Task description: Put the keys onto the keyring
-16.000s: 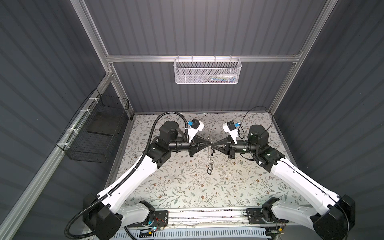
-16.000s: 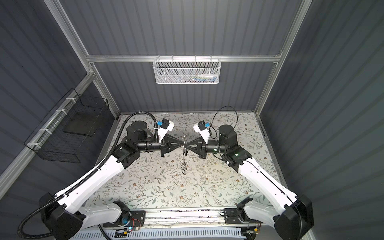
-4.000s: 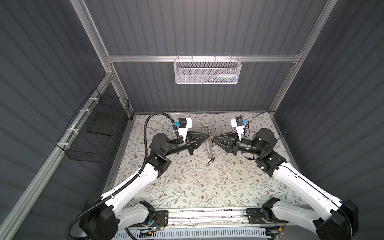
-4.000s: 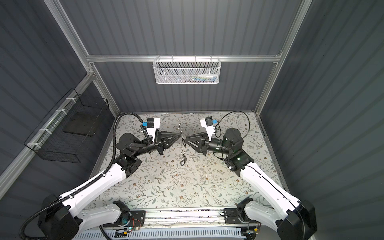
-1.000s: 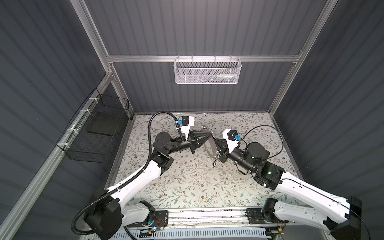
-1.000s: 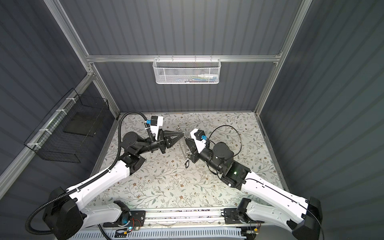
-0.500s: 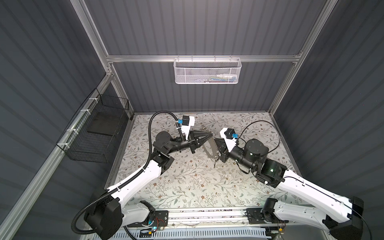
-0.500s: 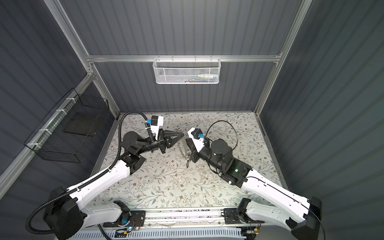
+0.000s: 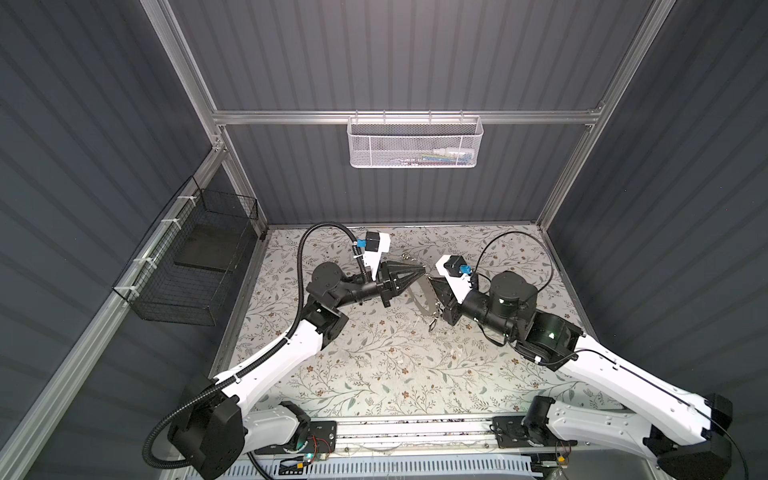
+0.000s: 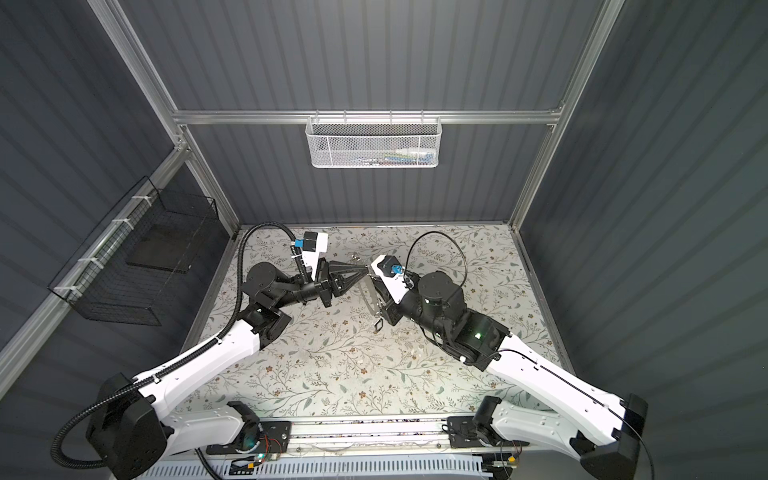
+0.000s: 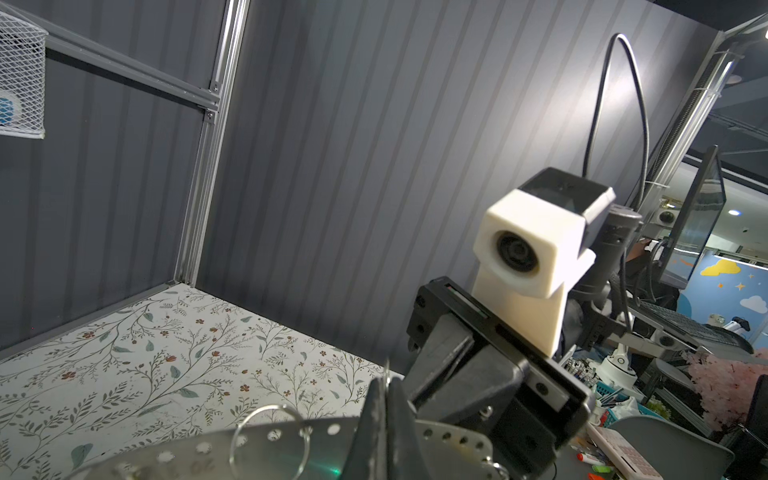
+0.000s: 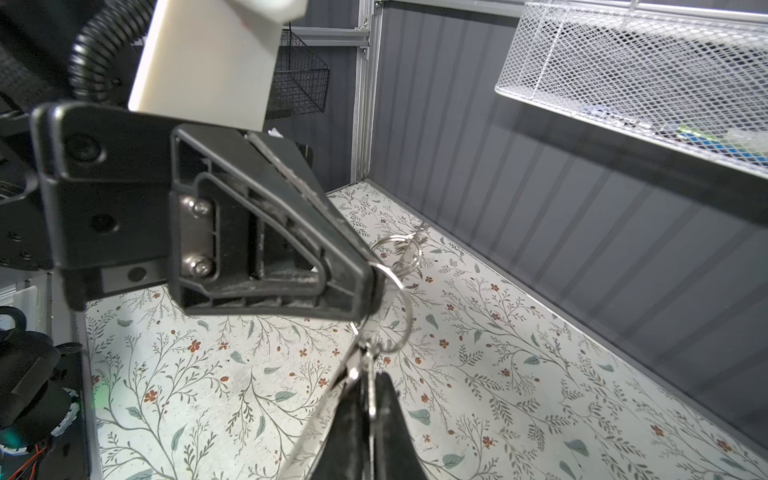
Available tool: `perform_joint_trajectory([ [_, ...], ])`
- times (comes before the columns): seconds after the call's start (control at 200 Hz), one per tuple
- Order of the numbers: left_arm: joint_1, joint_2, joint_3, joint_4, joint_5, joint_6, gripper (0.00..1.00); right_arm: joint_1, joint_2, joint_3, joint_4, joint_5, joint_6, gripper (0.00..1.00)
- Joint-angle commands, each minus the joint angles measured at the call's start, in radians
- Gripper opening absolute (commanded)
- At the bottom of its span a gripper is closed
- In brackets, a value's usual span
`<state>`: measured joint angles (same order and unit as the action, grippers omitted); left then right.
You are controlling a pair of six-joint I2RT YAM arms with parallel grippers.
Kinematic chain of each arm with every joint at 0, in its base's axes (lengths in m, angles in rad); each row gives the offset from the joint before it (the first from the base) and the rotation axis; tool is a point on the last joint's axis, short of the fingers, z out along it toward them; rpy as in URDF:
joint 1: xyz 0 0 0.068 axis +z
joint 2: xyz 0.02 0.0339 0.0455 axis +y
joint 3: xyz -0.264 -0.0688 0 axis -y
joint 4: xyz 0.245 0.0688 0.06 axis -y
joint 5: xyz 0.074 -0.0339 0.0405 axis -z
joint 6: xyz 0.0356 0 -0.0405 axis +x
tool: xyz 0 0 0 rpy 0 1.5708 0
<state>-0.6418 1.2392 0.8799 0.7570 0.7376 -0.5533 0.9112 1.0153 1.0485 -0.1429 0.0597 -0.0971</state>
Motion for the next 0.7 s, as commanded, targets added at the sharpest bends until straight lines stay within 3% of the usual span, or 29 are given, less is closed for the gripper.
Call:
perform_joint_trajectory([
  [0.0, -0.006, -0.012, 0.02, 0.013, 0.032, 0.018, 0.0, -0.003, -0.008, 0.043, -0.05, 0.005, -0.026, 0.0],
  [0.695, -0.006, -0.01, 0.02, -0.011, 0.044, 0.027, 0.0, -0.041, 0.008, 0.11, -0.137, -0.018, -0.053, 0.0],
])
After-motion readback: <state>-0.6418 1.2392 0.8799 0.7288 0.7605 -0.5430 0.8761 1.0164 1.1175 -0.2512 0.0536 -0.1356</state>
